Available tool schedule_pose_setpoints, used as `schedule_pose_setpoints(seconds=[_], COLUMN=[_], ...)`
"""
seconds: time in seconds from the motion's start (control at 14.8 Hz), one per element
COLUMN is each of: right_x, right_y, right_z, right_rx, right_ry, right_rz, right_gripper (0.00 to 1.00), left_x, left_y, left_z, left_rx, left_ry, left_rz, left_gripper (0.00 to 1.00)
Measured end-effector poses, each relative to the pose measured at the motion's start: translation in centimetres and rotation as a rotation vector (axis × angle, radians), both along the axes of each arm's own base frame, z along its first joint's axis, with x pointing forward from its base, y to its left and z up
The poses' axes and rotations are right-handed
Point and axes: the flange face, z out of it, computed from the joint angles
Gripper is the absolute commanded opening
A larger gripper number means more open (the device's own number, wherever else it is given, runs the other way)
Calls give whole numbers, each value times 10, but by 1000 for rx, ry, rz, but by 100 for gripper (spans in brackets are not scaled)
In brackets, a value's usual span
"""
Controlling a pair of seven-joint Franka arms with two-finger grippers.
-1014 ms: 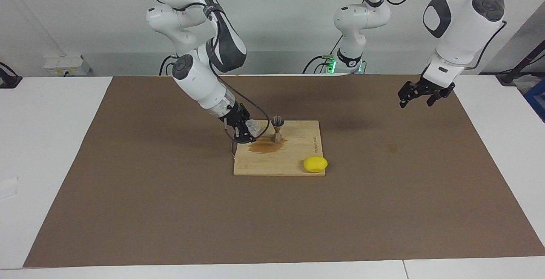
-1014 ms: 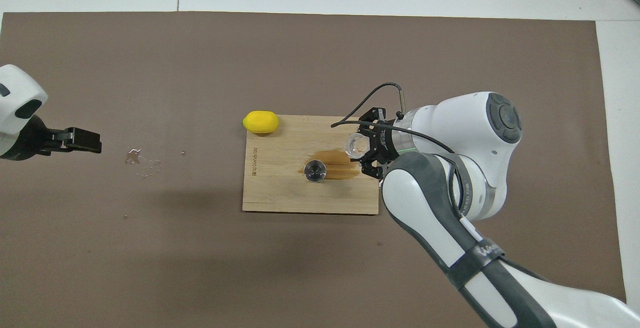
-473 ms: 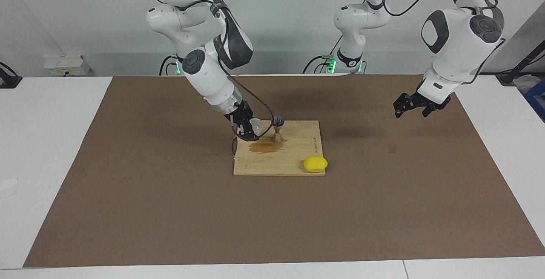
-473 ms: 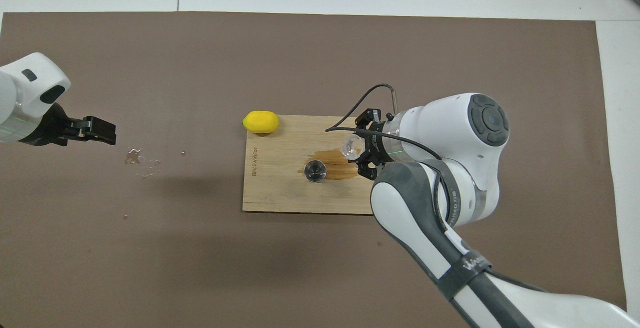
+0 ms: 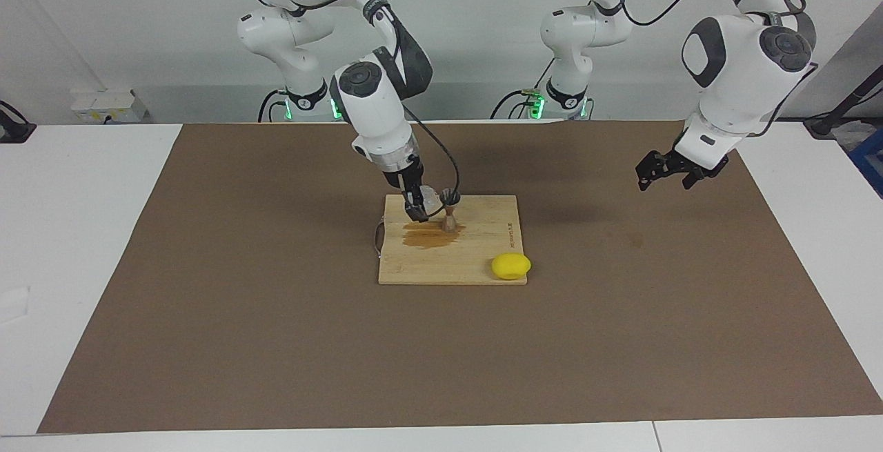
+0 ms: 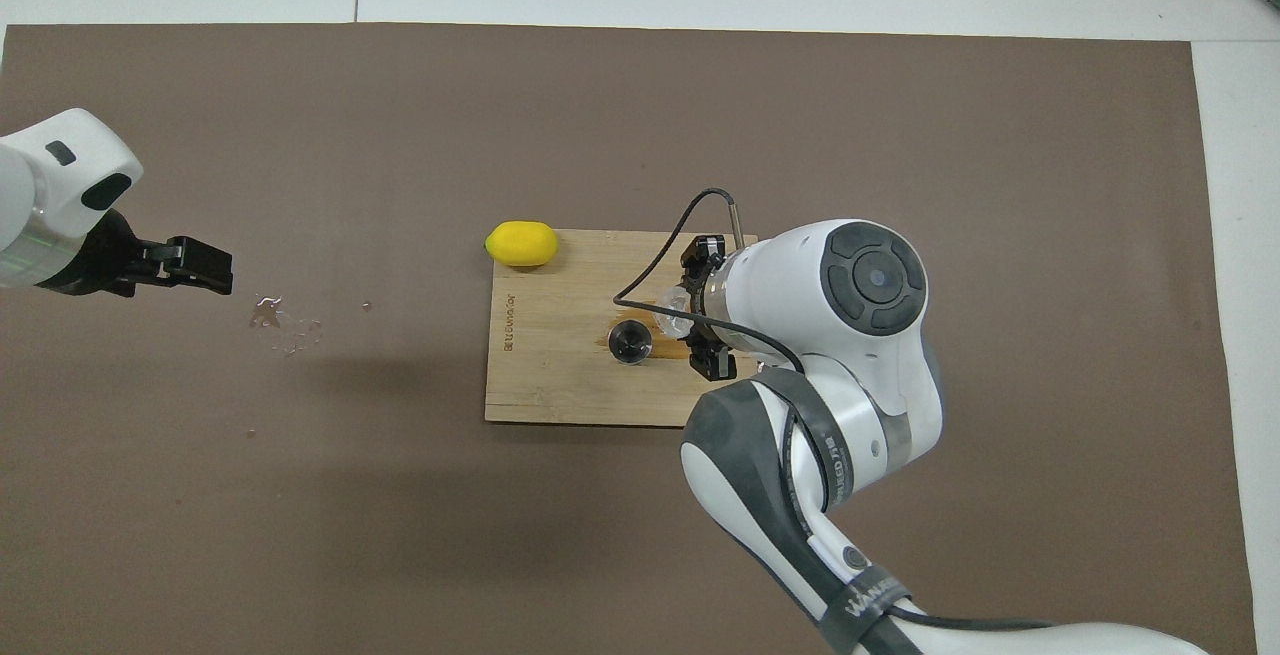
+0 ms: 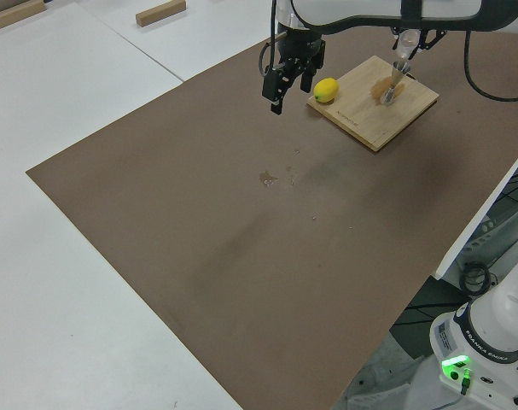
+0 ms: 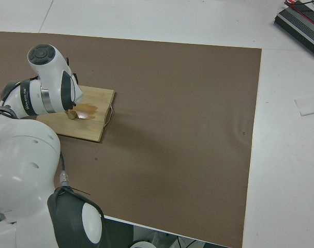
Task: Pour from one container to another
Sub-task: 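Tilt the glass cup with the right gripper to pour into the metal cup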
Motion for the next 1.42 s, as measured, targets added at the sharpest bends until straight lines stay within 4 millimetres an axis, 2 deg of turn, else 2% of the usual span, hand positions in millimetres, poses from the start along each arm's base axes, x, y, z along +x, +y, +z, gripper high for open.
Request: schedule_pose_setpoints(seconds=[0.27,0.68,1.42], right_x=[-6,-16,-28], right_y=[10,26,44], right_z=[0,0,0], right_rx=[-43,-96,-178], right_ry=[-21,-51,-108], right_rz=[26,65,156], right_gripper=[0,0,0], left_x=[-9,-10,-10], left_y=[-3,-10,-5], left_z=[5,7,13], left_rx=[3,3,5], left_ry=[24,21,5], left_rz=[-4,-8,8], left_gripper=[100,100,100])
